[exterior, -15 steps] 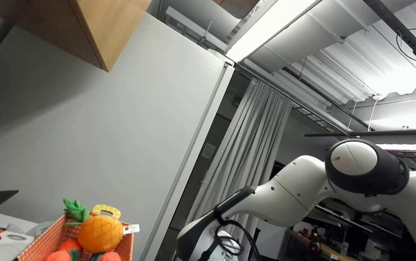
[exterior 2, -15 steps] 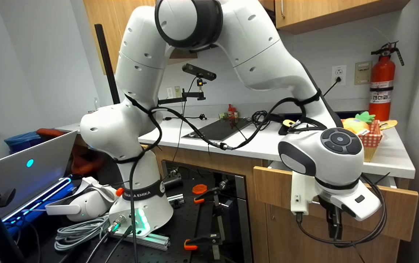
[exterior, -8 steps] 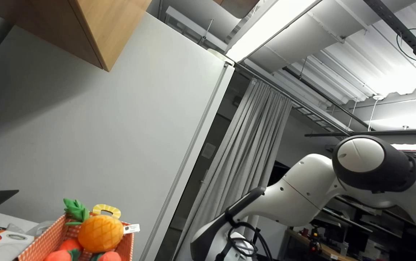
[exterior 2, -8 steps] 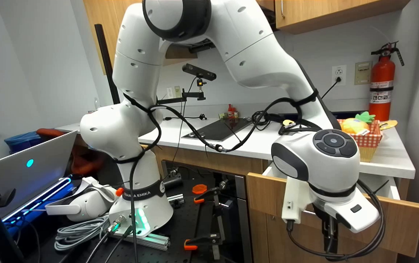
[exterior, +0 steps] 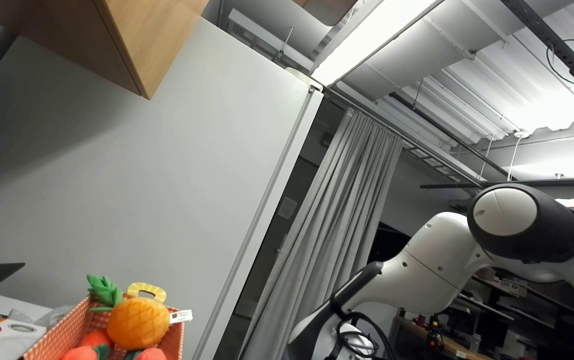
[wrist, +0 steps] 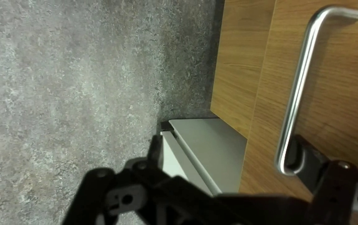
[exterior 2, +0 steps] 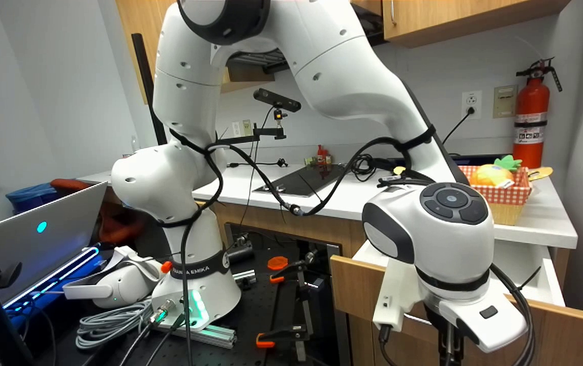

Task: Fully open the top right drawer of the cabinet

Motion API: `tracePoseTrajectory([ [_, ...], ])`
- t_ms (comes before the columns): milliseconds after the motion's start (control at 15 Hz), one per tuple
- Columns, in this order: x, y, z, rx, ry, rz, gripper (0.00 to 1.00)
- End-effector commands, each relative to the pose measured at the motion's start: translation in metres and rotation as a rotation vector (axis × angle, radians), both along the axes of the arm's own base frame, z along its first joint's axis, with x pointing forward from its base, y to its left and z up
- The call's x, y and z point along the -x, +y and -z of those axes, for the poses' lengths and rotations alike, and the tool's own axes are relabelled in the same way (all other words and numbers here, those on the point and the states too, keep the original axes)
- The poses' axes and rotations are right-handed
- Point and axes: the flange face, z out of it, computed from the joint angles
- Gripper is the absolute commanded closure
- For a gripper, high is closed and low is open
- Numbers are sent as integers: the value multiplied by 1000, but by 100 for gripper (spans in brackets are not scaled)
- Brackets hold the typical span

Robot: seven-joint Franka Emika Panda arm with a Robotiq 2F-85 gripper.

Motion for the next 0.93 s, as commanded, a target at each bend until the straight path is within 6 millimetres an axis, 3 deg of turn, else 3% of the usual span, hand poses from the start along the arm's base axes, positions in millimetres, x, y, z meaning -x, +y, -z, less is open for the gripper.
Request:
tracePoseTrajectory([
  [0,2,-4,-24,23,-36,-7,0],
  [200,-7,7,-47,13,-89,-32,0],
  [667,-36,45,-128,1,-272,-118,0],
  [867,-46,65,-150,-12,-334,-148,0],
])
